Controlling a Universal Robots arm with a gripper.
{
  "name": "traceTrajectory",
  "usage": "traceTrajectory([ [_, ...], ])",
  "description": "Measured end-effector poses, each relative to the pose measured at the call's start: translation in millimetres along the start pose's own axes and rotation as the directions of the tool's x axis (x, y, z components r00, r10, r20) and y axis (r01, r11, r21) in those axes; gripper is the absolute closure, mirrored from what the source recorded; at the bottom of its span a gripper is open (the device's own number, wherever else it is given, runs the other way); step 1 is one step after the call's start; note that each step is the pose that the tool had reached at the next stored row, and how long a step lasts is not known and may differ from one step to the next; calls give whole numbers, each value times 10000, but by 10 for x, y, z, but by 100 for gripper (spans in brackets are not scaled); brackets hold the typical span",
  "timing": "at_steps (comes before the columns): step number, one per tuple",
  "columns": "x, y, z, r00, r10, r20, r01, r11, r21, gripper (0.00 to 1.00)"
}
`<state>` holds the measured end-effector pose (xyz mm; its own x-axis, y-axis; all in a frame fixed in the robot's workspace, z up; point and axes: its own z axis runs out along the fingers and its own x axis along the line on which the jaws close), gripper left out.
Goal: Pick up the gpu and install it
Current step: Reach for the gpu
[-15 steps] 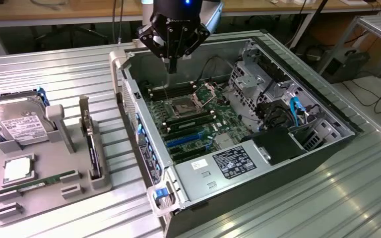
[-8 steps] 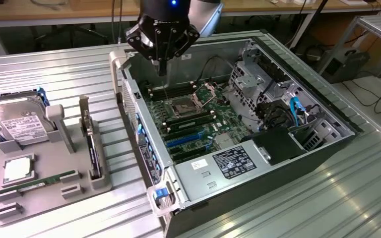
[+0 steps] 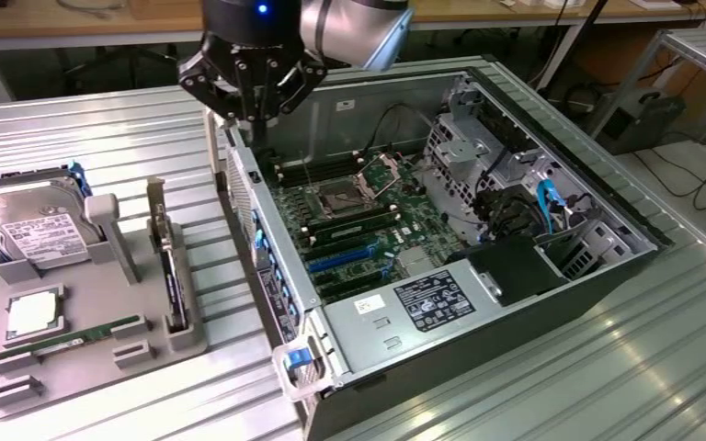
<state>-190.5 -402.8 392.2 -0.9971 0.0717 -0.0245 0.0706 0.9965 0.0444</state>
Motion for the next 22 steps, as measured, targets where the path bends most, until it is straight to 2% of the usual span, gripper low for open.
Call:
traceTrajectory([
  [10, 471, -81, 36, 10000, 0, 1, 0, 10000, 0, 89],
  [11, 545, -100, 47, 10000, -2, 0, 2, 10000, 1, 89],
  [22, 942, -231, 185, 10000, 0, -3, 0, 10000, 12, 89],
])
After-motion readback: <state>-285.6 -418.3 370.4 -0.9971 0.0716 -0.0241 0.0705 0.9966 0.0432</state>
